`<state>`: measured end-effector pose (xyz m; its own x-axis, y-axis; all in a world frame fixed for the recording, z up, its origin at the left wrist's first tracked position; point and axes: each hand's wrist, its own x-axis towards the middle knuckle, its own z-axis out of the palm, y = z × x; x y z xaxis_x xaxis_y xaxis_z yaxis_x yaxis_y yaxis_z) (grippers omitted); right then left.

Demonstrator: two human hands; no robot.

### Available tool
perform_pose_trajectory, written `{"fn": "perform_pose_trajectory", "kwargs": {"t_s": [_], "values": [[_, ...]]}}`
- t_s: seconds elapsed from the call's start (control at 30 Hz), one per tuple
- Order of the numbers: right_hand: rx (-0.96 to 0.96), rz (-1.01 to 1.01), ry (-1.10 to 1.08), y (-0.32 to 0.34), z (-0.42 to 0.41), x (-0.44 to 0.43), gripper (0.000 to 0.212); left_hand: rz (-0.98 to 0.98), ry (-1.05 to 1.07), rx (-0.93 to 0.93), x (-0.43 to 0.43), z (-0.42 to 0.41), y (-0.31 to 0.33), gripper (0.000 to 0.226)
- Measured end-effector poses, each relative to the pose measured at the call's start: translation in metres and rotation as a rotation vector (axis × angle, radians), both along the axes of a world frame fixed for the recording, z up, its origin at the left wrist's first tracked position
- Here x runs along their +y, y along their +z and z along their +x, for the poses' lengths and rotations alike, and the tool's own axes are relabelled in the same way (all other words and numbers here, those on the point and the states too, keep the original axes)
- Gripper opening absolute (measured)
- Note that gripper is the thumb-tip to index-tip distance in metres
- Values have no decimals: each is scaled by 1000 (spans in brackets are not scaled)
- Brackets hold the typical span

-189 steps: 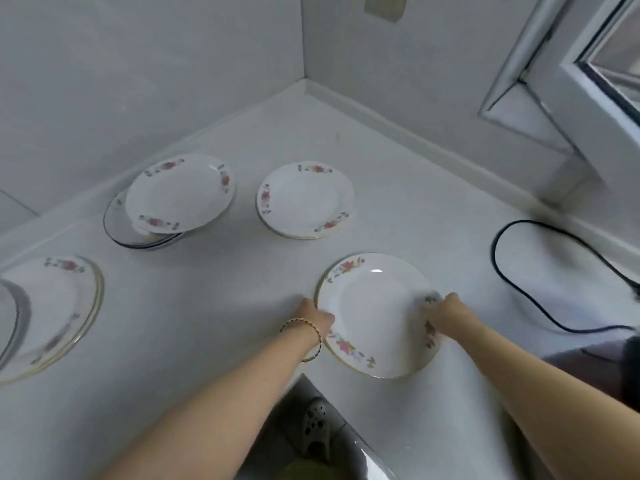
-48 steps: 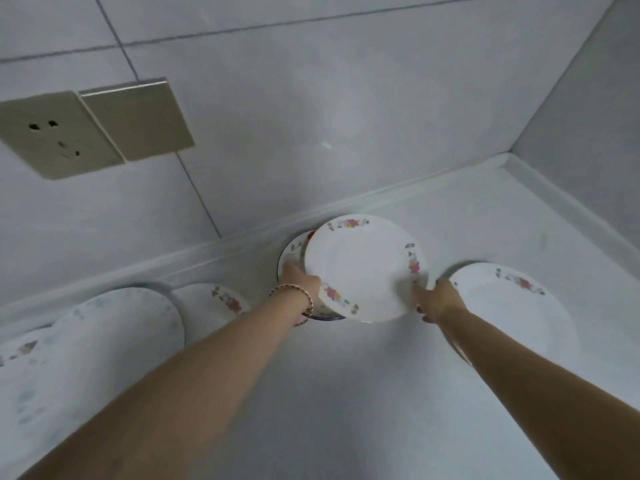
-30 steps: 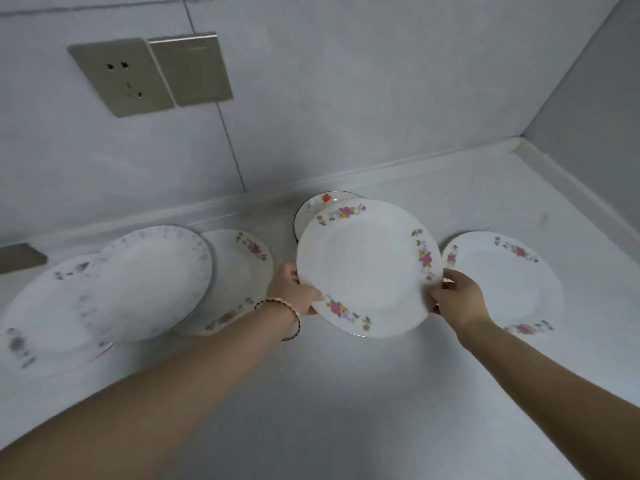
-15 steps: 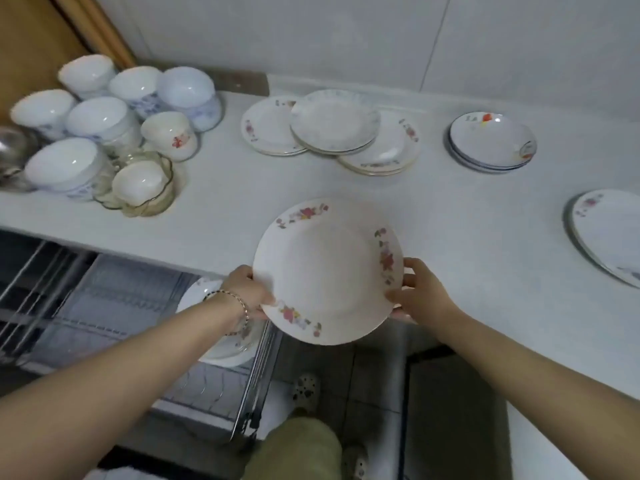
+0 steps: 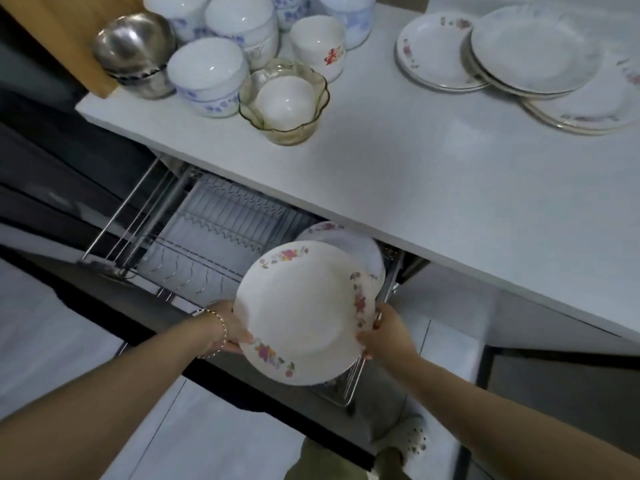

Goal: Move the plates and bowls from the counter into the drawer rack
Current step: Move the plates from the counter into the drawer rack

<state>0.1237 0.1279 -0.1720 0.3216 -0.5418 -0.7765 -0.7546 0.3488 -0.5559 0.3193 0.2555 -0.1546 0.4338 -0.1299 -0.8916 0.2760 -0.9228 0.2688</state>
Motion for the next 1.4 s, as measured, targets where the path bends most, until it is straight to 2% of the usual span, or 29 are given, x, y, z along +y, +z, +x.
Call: {"fn": "perform_pose_trajectory", "kwargs": {"t_s": [0.07,0.3,0.4,0.57,0.63,0.73,0.8,0.93,1.03,1.1,1.2,1.27,1.4], "values": [[52,23,-69,-27,17,4,45,29,-30,-11,-4,20,-25,49],[242,9,-203,-102,48,-19,50,62,-252,-114,-51,47,-113,49],[308,-56,-169,-120,53,-31,45,63,-263,-109,-65,51,-140,59],[400,-177,-183,-135,64,-37,34,49,-288,-240,-82,50,-161,45],[422,-206,-128,-135,70,-37,37,35,-306,-294,-87,47,-169,42],[482,-205,0,-136,78,-37,57,46,-305,-395,-96,38,-172,36],[489,-197,28,-135,81,-40,67,60,-298,-419,-101,31,-172,33],[468,-191,74,-131,74,-48,65,73,-346,-394,-102,27,-169,37],[415,-175,155,-122,58,-49,48,109,-365,-263,-99,15,-158,65],[377,-161,234,-110,41,-50,33,103,-411,-293,-100,3,-143,72],[345,-159,370,-78,0,-58,23,34,-681,-372,-107,-30,-105,52],[348,-152,458,-60,-20,-68,19,-44,-785,-338,-117,-53,-80,38],[351,-185,559,-12,-85,-110,26,-161,-968,-303,-158,-124,-11,31]]}}
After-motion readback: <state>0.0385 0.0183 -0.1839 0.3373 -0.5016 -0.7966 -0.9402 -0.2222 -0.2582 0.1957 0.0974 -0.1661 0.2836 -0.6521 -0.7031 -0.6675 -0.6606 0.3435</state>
